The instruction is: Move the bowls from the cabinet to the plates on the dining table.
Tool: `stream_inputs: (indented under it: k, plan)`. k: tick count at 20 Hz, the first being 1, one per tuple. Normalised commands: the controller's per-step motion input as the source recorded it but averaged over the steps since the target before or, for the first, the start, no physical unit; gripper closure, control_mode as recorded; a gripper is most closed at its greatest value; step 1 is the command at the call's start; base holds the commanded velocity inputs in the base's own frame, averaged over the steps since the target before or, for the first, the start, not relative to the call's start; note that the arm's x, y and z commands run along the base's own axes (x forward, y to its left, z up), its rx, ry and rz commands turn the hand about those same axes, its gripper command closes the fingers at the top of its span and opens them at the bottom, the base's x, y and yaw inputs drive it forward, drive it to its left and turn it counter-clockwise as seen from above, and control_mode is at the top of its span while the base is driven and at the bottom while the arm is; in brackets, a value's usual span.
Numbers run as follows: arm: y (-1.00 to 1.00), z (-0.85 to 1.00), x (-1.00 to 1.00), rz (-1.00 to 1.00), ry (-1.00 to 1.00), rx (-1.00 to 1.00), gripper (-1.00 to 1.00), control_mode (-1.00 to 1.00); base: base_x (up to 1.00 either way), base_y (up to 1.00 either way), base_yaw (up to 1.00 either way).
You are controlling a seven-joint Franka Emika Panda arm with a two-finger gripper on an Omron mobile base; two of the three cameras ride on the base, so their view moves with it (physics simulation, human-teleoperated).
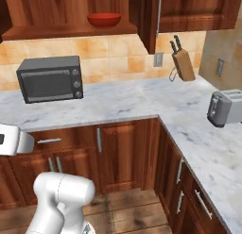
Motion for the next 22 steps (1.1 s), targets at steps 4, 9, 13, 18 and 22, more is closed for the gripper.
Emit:
stream_inputs:
  k: [4,9,13,18,22]
  plan:
    - [0.0,0.0,0.0,0.0,0.0,0.0,-1.0,1.0,0.0,0.0,0.38]
    - [0.0,0.0,0.0,0.0,0.0,0.0,-1.0,1.0,0.0,0.0,0.38]
    - [0.0,0.0,0.0,0.0,0.0,0.0,-1.0,1.0,0.0,0.01,0.37]
    - [0.0,0.0,0.0,0.0,0.0,0.0,-1.0,1.0,0.0,0.01,0.14]
    - [0.0,0.0,0.0,0.0,0.0,0.0,-1.0,1.0,0.18,-0.3,0.05]
